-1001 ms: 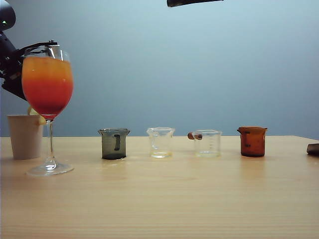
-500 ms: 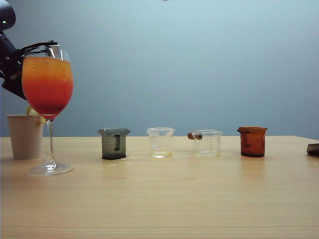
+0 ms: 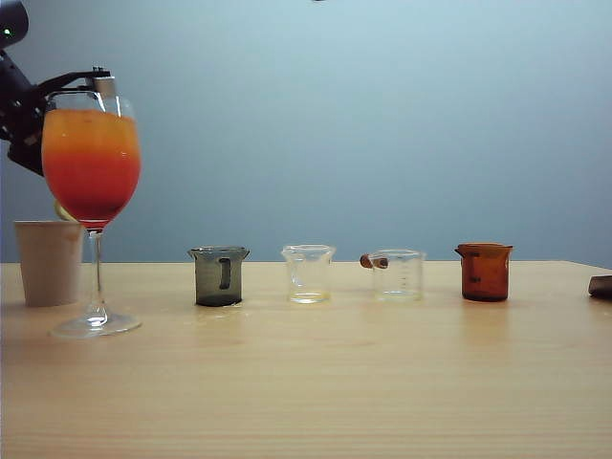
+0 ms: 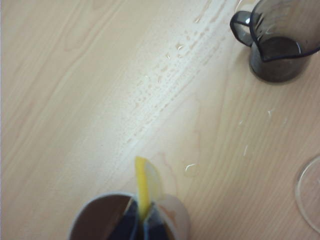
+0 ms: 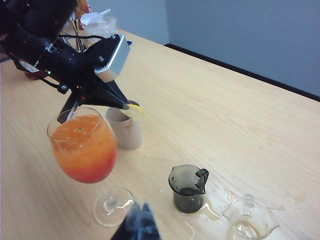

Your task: Pick up the lemon slice from the paper cup on the left and carefully insert it into the rim of the goblet.

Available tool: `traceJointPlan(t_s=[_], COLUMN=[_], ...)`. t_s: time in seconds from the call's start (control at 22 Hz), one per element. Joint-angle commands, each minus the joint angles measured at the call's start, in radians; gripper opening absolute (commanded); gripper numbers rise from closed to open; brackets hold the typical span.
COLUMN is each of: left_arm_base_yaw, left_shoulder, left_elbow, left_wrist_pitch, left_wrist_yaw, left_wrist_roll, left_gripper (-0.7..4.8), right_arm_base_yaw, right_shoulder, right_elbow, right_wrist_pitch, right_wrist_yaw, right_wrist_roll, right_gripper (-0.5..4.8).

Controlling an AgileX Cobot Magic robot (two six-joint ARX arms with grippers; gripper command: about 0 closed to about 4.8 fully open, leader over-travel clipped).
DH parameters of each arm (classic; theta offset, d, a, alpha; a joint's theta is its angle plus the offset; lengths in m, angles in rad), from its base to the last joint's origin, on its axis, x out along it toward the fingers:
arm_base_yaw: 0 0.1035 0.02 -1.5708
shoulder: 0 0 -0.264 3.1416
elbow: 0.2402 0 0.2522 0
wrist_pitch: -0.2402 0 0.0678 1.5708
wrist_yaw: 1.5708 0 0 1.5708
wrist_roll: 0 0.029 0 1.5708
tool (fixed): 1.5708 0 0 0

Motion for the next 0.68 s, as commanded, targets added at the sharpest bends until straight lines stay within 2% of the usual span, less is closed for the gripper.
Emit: traceJointPlan(t_s=[0.05,0.23,0.55,0.68], left_arm_base_yaw=[0.001,0.001,-0.008,-0.025], left_shoulder=[-0.019,-0.04,-0.106,-0.139], left_elbow=[0.042,0.097,0.103,0.103], left_wrist_pitch=[0.006,-0.023,-0.093,-0.135], left_wrist_yaw=[-0.006,-0.018,-0.019,-0.021], left_wrist_roll=[-0.076,-0.098,-0.203,-0.296], left_gripper=[-0.06,-0.06,-0.06,-0.06], right_arm_base_yaw=[0.002,0.002,0.002,0.002], right_shoulder=[-0.003,-0.003,-0.003,-0.003], right_elbow=[0.007,0.007,0.007,0.007], right_wrist_pitch=[0.02,0.021,0.028,0.028], right_wrist_yaw=[-0.007,-0.01,-0.01,-0.01], right_wrist_roll=[0.0,0.0,0.0,0.0], right_gripper=[-0.02,-0.02,-0.02,-0.02])
